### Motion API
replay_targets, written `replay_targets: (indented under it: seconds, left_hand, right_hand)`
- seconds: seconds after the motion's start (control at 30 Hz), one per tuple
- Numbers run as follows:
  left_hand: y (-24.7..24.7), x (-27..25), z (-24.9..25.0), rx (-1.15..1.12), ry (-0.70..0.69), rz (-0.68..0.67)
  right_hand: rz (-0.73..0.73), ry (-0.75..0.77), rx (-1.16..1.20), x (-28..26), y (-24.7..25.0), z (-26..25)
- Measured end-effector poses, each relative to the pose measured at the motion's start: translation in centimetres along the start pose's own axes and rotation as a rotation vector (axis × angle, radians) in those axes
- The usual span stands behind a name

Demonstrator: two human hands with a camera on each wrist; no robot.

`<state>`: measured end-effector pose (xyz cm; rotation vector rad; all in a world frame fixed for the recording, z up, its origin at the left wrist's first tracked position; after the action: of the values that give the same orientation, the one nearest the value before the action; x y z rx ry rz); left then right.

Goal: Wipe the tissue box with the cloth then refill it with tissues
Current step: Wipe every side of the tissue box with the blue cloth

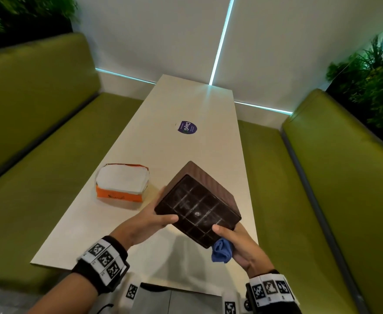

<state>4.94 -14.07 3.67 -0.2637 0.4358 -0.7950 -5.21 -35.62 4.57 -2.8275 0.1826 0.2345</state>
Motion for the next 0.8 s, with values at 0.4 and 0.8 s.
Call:
replay_targets:
  seconds: [0.4,0.8]
  left_hand:
    - [2.6,1.3,-0.8,0.314,0.063,0.134]
    - [2.4,2.5,-3.9,0.304,-0.022,0.237]
  right_hand:
    - [0.150,0.011,-0.509,0.8,1.2,-3.6]
    - [0.082,0.170,-1.320,5.1,-5.4,-1.9]
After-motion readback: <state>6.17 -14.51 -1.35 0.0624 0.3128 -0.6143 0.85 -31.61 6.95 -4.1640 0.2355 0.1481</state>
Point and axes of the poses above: each hand's wrist, its own x-axis towards the middle knuckle, its own y-axis out of the back of the hand, z = x × y, the point moved 3 cm from there along x, towards the middle knuckle, and after that the axes turned 6 degrees about y, right-handed, at the moved point
